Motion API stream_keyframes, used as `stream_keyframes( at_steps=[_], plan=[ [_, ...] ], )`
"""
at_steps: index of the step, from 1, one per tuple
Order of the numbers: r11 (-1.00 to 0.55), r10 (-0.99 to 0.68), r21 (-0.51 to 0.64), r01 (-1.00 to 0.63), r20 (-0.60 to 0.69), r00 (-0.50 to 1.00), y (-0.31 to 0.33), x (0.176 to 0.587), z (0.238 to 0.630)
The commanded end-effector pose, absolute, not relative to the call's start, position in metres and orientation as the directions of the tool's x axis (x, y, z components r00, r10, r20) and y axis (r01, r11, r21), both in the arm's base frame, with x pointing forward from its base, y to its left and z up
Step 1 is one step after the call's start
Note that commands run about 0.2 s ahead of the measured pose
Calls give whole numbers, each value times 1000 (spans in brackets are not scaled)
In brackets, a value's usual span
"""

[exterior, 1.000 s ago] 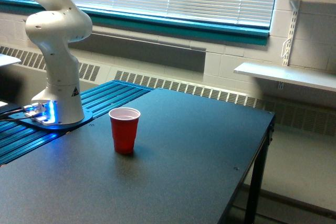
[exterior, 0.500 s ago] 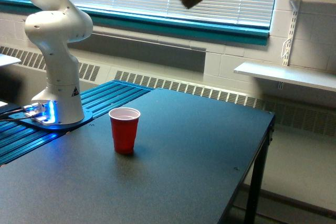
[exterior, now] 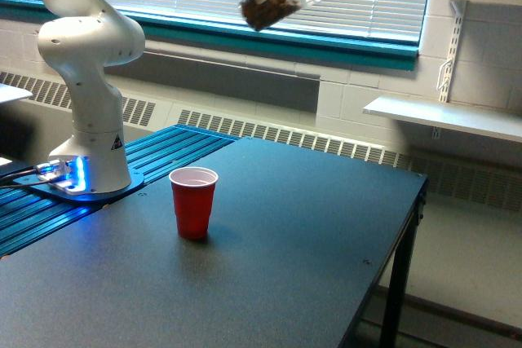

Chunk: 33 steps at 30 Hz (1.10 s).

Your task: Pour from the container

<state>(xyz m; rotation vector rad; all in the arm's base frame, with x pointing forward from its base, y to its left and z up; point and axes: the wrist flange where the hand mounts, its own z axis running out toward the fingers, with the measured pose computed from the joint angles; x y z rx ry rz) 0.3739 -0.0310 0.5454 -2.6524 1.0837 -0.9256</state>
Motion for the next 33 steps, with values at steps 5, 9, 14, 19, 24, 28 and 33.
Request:
stream_keyframes(
  at_steps=[5, 9, 14, 19, 24, 28, 33],
  plan=[
    [-719, -685, -295, -629, 454, 570, -37, 350, 525],
    [-711, -691, -273, -648, 441, 572, -39, 343, 516],
    [-697, -704, -255, -670, 420, 573, -40, 335, 506],
    [-680, -720, -246, -691, 402, 566, -42, 328, 498],
    [-665, -733, -239, -707, 389, 558, -44, 322, 492],
    [-649, -747, -239, -722, 380, 546, -47, 316, 489],
    [-633, -758, -220, -742, 371, 537, -50, 308, 483]
  ],
)
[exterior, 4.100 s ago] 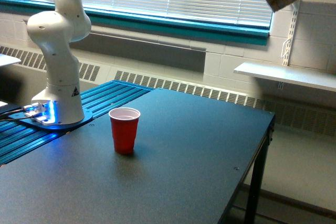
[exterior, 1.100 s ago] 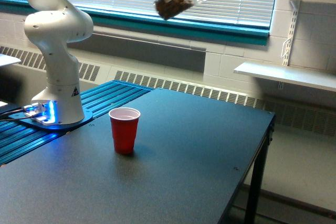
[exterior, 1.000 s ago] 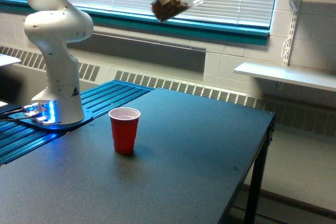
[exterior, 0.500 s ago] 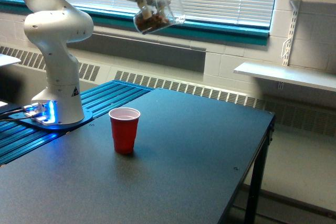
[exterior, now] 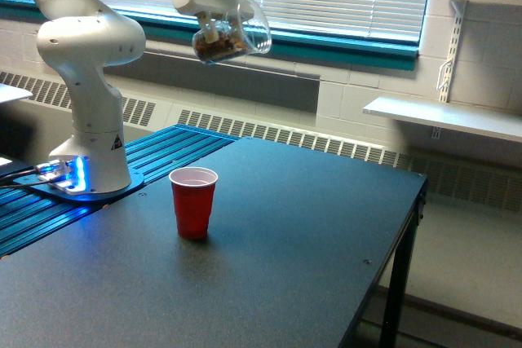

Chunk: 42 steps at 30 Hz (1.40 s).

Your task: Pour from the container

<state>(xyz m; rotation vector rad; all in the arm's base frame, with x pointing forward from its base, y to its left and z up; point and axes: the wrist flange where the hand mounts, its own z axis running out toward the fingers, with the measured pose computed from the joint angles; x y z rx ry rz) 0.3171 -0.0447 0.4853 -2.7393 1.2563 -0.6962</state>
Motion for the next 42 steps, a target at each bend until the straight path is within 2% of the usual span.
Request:
stream_keyframes(
  at_steps=[1, 42],
  plan=[
    [-628, -763, -220, -747, 365, 534, -52, 306, 482],
    [-540, -823, -79, -838, 257, 506, -52, 264, 425]
  ],
)
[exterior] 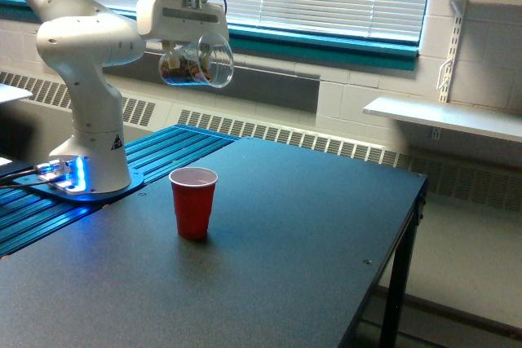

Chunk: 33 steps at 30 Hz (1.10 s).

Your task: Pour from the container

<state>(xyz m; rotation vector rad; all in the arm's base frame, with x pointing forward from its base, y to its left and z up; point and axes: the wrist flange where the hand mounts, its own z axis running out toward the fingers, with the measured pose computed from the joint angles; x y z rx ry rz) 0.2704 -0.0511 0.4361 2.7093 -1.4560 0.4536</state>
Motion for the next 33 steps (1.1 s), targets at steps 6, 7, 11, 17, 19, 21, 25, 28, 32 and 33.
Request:
stream_keyframes(
  at_steps=[6, 7, 11, 17, 19, 21, 25, 28, 32, 33],
  plan=[
    [-529, -828, -53, -847, 249, 502, -53, 259, 420],
    [-526, -830, -50, -849, 247, 500, -53, 259, 418],
    [-519, -834, -39, -854, 241, 496, -54, 256, 415],
    [-512, -837, -11, -859, 232, 496, -56, 252, 409],
    [-509, -839, -6, -861, 229, 495, -56, 251, 408],
    [-505, -840, 0, -863, 229, 492, -57, 250, 407],
    [-502, -841, 12, -865, 228, 491, -58, 249, 404],
    [-496, -844, 17, -868, 223, 487, -59, 248, 402],
    [-497, -844, 31, -867, 216, 491, -59, 246, 400],
    [-499, -843, 36, -866, 214, 494, -59, 246, 400]
  ],
)
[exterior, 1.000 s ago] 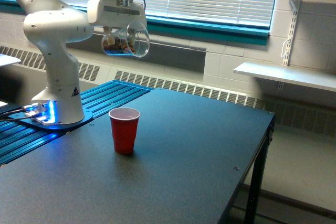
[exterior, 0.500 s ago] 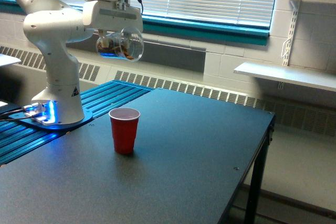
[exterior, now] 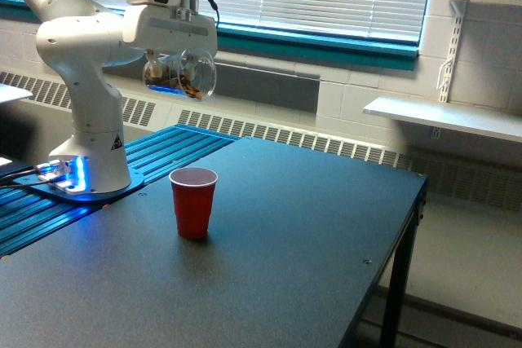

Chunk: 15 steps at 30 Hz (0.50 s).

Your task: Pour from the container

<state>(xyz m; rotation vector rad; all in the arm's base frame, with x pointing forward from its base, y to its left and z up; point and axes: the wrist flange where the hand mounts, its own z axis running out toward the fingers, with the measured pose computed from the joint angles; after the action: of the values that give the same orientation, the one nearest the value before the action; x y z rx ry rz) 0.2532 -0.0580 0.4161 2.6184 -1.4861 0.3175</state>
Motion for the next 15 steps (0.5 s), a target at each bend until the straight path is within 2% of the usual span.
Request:
stream_keyframes(
  at_steps=[1, 15],
  plan=[
    [-499, -842, 39, -866, 213, 495, -60, 245, 400],
    [-475, -855, 75, -877, 195, 480, -63, 241, 395]
  ],
)
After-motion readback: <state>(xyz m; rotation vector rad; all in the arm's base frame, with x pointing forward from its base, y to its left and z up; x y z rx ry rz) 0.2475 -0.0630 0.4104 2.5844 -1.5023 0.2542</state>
